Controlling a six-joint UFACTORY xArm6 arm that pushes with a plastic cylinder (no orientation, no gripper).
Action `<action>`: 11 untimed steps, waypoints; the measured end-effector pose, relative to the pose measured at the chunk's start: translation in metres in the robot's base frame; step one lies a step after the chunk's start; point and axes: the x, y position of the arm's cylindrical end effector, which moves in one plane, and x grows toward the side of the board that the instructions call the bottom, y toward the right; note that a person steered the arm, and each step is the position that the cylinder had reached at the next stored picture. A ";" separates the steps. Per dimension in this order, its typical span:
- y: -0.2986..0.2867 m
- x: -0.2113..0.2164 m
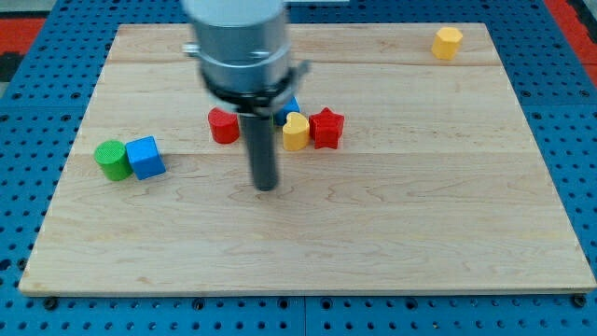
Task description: Push the red star and red circle closer to blue cube
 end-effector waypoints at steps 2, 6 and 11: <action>0.119 -0.027; 0.004 -0.103; -0.075 -0.106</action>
